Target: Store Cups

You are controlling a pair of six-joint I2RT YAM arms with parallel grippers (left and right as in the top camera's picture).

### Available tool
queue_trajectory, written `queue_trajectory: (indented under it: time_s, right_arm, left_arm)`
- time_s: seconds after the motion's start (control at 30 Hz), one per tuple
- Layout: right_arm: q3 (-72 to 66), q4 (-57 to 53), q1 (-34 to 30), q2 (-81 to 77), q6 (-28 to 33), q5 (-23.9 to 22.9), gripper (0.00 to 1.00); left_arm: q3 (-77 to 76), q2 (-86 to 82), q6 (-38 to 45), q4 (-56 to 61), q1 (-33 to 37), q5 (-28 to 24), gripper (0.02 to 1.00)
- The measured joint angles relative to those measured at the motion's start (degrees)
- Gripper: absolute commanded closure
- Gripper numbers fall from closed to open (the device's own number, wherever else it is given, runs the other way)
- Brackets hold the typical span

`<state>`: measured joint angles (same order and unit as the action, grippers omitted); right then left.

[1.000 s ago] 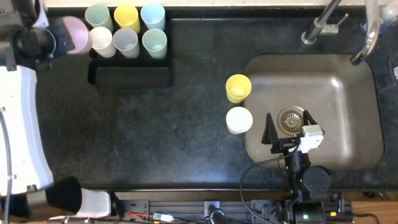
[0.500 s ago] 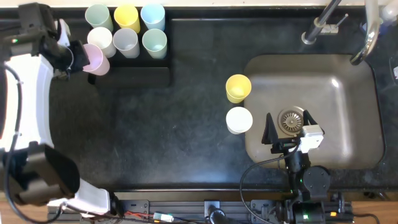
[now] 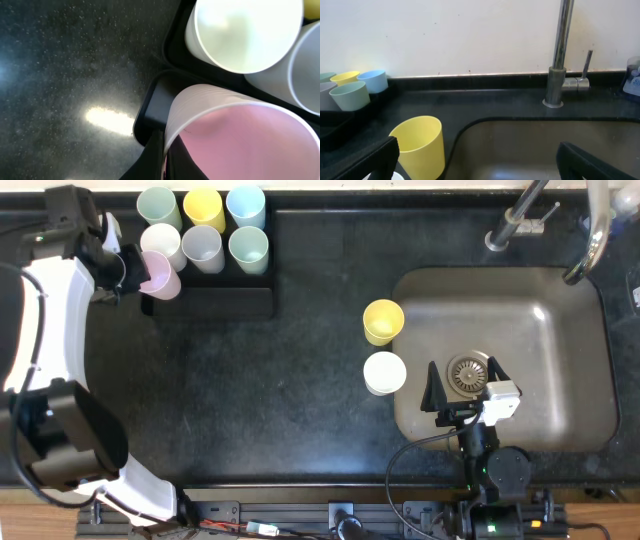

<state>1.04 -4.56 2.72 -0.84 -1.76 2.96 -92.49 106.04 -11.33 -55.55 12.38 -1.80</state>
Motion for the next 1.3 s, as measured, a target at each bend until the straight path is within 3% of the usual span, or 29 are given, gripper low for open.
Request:
queue_trajectory:
  time_s: [0.27,0.43,0.7,0.77,1.0,1.3]
  right_arm:
    - [0.00,0.00,0.00,0.00,-0.02,0.02,0.003]
    - [0.00,0.00,0.00,0.00,-0.02,0.00,0.003]
    - [0.00,0.00,-0.02,0.00,-0.04,0.00,0.003]
    - [0.00,0.02,0.00,0.00,-0.02,0.00,0.003]
    - [0.00,0.00,0.00,0.00,-0.02,0.00,0.003]
    - [0.00,0.02,0.00,0.00,-0.02,0.00,0.003]
  left_arm:
    - [0.07,3.72,0.00,0.66,0.00,0.02,0.963]
    - [0.22,4.90,-0.04,1.33,0.00,0.04,0.879]
    - [0.22,5.38,-0.04,1.81,0.00,0.04,0.825]
    - [0.22,5.64,-0.07,1.81,0.00,0.04,0.768]
    - [0.22,5.31,-0.68,0.92,-0.02,0.02,0.408]
    - [-0.33,-12.68,-5.46,-3.48,-3.50,2.14,0.248]
